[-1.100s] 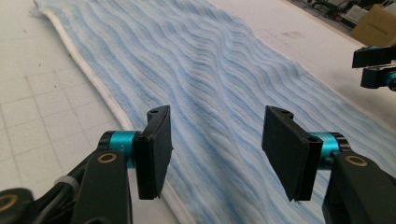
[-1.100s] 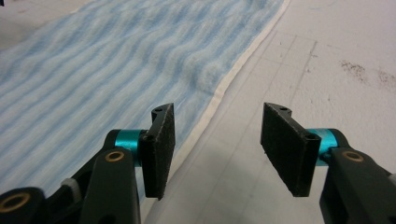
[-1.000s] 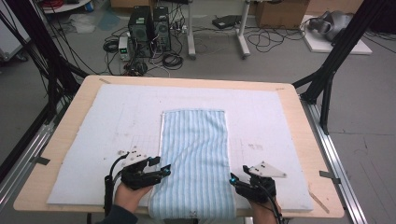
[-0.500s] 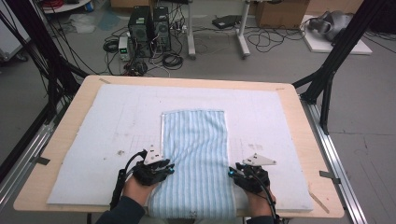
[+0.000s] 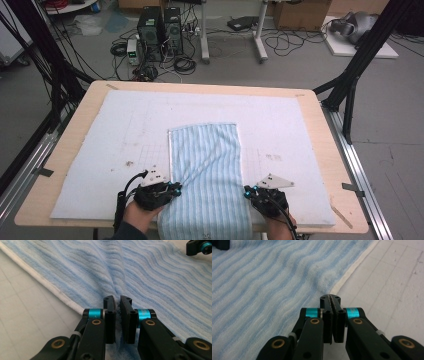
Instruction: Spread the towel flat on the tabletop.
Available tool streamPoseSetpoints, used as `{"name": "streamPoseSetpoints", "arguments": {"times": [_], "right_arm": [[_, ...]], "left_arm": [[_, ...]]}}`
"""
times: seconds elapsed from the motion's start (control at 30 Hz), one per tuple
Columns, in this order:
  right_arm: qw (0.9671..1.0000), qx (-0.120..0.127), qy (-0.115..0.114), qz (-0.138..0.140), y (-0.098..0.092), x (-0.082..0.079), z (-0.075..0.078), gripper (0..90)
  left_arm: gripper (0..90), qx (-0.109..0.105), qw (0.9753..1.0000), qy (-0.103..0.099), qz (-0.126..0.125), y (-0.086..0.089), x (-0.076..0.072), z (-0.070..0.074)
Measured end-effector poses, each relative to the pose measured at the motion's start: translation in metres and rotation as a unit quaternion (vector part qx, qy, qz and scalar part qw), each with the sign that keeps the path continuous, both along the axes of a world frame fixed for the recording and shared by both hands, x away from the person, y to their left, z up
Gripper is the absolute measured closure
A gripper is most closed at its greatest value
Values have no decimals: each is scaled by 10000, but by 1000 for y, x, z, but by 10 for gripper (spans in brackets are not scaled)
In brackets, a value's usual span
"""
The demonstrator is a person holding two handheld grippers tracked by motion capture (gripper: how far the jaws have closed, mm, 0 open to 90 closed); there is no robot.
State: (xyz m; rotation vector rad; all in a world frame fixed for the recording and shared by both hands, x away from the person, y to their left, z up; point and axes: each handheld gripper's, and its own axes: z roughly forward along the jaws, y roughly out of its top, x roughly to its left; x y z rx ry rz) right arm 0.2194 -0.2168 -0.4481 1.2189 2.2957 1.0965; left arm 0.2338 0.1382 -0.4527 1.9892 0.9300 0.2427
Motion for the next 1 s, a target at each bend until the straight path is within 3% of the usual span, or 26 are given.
{"name": "streamPoseSetpoints", "arguments": {"times": [0.13, 0.23, 0.3, 0.4, 0.47, 0.53, 0.6, 0.63, 0.67, 0.7, 0.73, 0.8, 1.0], "right_arm": [[10000, 54, 42, -7, -4, -11, 0, 893], [9998, 199, -65, -58, -7, -13, 1, 813], [9995, 271, -85, -162, -6, -8, 4, 703], [9988, 321, -180, -317, -1, 7, 8, 585], [9980, 516, -57, -372, 4, 18, 8, 525], [9983, 500, 34, -291, 12, 23, 5, 511], [9994, 201, 135, -254, 19, 25, -2, 539], [9995, 103, -7, -298, 19, 23, -3, 604], [9996, 51, -58, -278, 18, 22, -3, 682], [9998, 59, -25, -208, 16, 21, -2, 853], [9999, 99, 13, -114, 15, 21, -2, 861], [9999, -74, -76, -33, 15, 16, -1, 868], [9998, -135, -33, -139, -4, -9, 2, 868]], "left_arm": [[794, -90, 10000, -12, -21, 6, -9, -1], [571, -59, 9999, -23, 137, 8, -5, 4], [489, -122, 9996, -55, 244, 10, 1, 8], [448, -257, 9988, -138, 395, 15, 16, 18], [438, -332, 9982, -246, 443, 19, 25, 25], [439, -427, 9970, -340, 545, 24, 34, 31], [438, -518, 9959, -381, 637, 29, 43, 33], [438, -508, 9959, -370, 657, 30, 47, 33], [435, -491, 9958, -375, 677, 31, 51, 34], [430, -510, 9956, -406, 672, 32, 54, 34], [430, -516, 9954, -444, 670, 33, 56, 34], [427, -571, 9950, -501, 653, 34, 60, 35], [413, -566, 9953, -532, 572, 34, 66, 30]]}}
